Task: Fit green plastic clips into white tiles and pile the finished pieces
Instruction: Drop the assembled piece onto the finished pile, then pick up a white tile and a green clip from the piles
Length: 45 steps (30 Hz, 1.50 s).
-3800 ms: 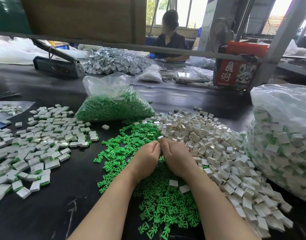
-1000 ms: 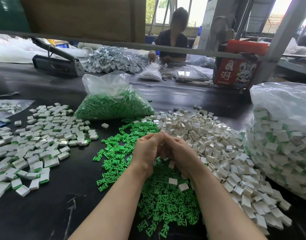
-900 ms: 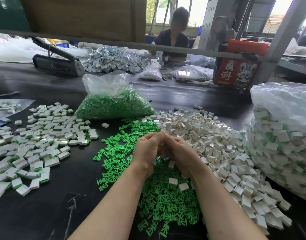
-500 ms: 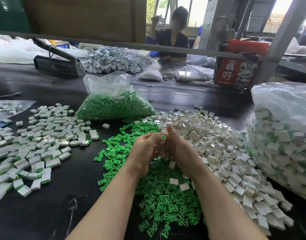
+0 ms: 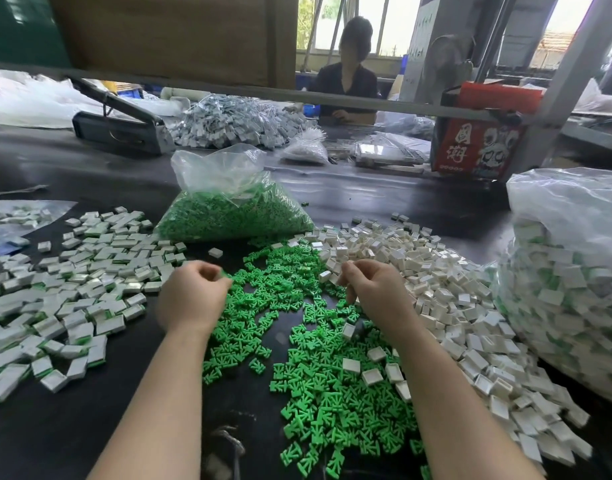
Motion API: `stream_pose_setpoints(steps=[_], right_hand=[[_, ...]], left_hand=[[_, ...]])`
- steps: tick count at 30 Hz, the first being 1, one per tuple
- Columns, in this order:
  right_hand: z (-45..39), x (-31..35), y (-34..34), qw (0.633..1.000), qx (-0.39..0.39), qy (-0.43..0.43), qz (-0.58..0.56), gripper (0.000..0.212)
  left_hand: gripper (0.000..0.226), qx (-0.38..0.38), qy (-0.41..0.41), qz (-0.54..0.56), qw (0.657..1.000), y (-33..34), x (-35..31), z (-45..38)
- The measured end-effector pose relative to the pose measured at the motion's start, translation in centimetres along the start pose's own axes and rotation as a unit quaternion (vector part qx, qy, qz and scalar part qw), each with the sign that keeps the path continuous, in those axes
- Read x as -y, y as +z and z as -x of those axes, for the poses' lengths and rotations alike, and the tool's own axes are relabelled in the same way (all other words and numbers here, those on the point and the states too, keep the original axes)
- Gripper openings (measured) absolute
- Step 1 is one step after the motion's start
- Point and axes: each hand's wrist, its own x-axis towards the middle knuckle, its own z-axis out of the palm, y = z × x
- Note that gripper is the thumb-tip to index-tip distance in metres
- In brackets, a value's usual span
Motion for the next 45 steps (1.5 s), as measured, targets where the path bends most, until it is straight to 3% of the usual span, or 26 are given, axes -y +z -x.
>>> stream_pose_setpoints(steps=[3,6,9,11,15,19,23,28,31,34,36,38,40,45], right_hand=[[-0.3,-0.3,0.0,0.993,-0.013,-0.026,0.116,0.025],[-0.2,-0.2,0.2,0.974,-0.001,-0.034,0.223,0.012],[0.0,-0.1,0.2,0.948,0.027,-0.032,0.315,0.006],[0.1,-0.1,0.1,0.926,0.023,-0.04,0.375,0.013],[0.0,-0.3,0.0,0.916,0.012,-0.056,0.398,0.024],[0.0,-0.5,0.1,0.902,0.051,-0.043,0.427,0.025],[-0.2,-0.7,-0.1,0.907,0.064,-0.042,0.415,0.014],[-0.1,-0.9,-0.1,0.931,0.044,-0.04,0.36,0.005],[-0.4,-1.0,-0.1,0.924,-0.025,-0.054,0.378,0.013],[-0.4,-1.0,-0.6,0.893,-0.115,-0.025,0.435,0.021],[-0.3,-1.1,-0.5,0.882,-0.099,0.015,0.46,0.029],[-0.2,-1.2,-0.2,0.902,-0.053,0.032,0.427,0.019],[-0.3,-1.2,0.2,0.932,-0.005,0.028,0.362,0.006],[-0.4,-0.7,0.4,0.983,0.055,0.045,0.169,0.004]], left_hand=[[0.005,-0.046,-0.061,-0.105,0.992,-0.7,1.1,-0.8],[0.025,-0.068,-0.086,-0.168,0.98,-0.5,1.2,-1.0],[0.028,-0.107,-0.021,-0.145,0.983,0.1,0.4,-0.6],[0.021,-0.122,0.042,-0.101,0.986,0.5,-0.4,-0.2],[0.02,-0.029,0.08,0.011,0.996,1.3,-2.7,1.4],[0.031,0.068,0.111,0.025,0.991,2.7,-3.4,2.5],[0.042,0.137,0.134,0.026,0.981,4.0,-3.9,3.3],[0.007,0.203,0.197,0.005,0.959,4.5,-4.1,3.7],[0.01,0.218,0.215,-0.006,0.952,4.6,-4.1,3.9],[0.008,0.219,0.22,0.001,0.951,4.7,-4.3,4.2],[0.008,0.219,0.222,0.001,0.95,4.7,-4.2,4.2],[0.008,0.22,0.221,0.002,0.95,4.7,-4.2,4.2],[0.008,0.22,0.221,0.003,0.95,4.7,-4.2,4.2],[0.01,0.237,0.214,0.022,0.947,4.6,-4.3,4.2]])
